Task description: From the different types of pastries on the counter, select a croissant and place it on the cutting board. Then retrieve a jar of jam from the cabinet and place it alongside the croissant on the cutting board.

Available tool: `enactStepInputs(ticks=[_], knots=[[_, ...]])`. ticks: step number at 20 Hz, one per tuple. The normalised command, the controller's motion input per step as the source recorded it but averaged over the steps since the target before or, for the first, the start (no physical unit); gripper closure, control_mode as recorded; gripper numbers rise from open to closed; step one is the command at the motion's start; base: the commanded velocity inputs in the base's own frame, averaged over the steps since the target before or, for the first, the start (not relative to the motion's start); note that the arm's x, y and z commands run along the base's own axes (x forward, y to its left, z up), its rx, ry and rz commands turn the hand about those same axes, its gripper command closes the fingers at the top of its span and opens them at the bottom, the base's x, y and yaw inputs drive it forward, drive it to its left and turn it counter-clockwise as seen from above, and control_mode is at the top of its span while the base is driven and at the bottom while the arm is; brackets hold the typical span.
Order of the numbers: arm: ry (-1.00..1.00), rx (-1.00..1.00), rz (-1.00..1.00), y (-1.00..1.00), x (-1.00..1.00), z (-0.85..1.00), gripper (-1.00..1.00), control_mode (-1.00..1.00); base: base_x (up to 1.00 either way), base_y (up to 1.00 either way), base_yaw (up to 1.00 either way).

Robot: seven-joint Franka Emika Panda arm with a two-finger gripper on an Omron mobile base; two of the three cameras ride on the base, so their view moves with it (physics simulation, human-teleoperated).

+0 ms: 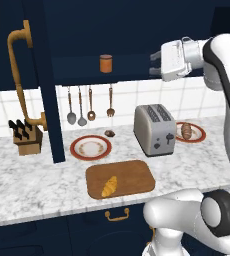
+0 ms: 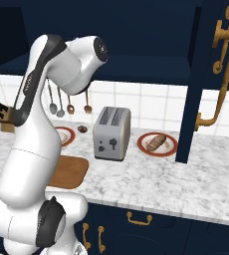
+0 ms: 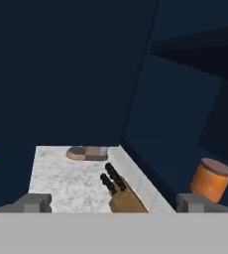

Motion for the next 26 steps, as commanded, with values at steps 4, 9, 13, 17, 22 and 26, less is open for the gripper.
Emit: enactStepInputs(ticks=[4, 9, 13, 17, 22, 26], knots=[[0.0, -0.1, -0.01, 0.21, 0.09, -0.15, -1.0, -1.0, 0.0, 0.0, 0.0], [0.11, -0.05, -0.05, 0.15, 0.25, -0.18, -1.0, -1.0, 0.0, 0.0, 0.0], [0.03, 0.0, 0.0, 0.06, 0.28, -0.1, -1.0, -1.0, 0.0, 0.0, 0.0], [-0.02, 0.0, 0.0, 0.0, 0.28, 0.0, -1.0, -1.0, 0.0, 0.0, 0.0], [0.0, 0.02, 0.0, 0.0, 0.35, 0.0, -1.0, -1.0, 0.0, 0.0, 0.0], [0.0, 0.01, -0.02, 0.09, 0.36, 0.0, -1.0, -1.0, 0.0, 0.0, 0.0]])
